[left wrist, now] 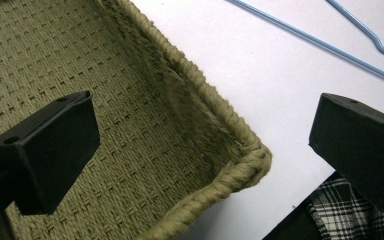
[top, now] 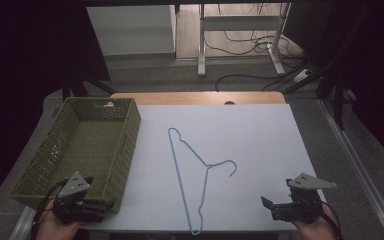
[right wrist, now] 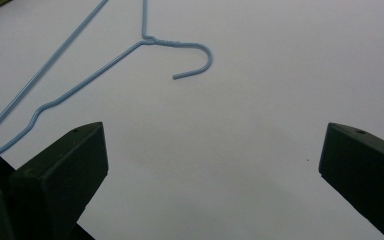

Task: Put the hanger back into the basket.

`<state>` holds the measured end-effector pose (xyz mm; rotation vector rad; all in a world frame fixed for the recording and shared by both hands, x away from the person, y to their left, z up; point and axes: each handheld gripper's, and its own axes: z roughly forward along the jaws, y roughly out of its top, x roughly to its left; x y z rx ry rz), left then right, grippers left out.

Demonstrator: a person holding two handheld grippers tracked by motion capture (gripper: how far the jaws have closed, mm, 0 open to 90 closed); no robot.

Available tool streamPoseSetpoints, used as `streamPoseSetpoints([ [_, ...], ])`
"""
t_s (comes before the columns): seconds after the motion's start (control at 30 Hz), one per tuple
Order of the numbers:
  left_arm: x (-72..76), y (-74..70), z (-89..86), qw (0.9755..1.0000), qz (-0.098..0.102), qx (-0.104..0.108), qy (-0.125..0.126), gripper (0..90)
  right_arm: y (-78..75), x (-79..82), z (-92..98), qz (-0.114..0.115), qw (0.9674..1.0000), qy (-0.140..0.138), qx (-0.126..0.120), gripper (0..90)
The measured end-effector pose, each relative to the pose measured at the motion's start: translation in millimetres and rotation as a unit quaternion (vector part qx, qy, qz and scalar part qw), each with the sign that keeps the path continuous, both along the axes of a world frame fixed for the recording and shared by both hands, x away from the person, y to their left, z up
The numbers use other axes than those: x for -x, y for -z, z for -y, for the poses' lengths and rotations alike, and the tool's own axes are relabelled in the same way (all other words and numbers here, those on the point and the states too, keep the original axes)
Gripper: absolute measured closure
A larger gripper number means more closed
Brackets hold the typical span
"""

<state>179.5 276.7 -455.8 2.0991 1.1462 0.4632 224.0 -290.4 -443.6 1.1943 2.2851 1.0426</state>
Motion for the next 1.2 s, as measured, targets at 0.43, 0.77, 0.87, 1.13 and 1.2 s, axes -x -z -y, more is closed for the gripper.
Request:
streamPoseSetpoints([
  [0.43,-0.3,1.4,1.9,1.0,0.004,-0.004,0.004,0.3,1.5,0.4,-1.0,-0.001,0.9999,0.009,0.006,0.0],
  [0.77,-0.3,2.7,1.0,0.9997,0.02,-0.01,0.01,0.2,2.5,0.0,-1.5,-0.002,1.0,0.007,0.006,0.0],
  [0.87,-0.2,2.4,0.0,0.9998,0.02,0.0,0.009,0.3,3.2,-0.2,-2.4,-0.002,0.9999,0.005,0.015,0.0],
  [1.13,-0.9,0.6,-4.4,0.9995,0.013,0.028,0.0,0.4,2.9,-0.4,-5.1,-0.001,0.9996,0.001,0.027,0.0],
  [1.2,-1.0,0.4,-4.3,0.9995,0.014,0.03,0.0,0.5,2.2,-0.6,-5.7,0.0,0.9996,0.0,0.029,0.0],
])
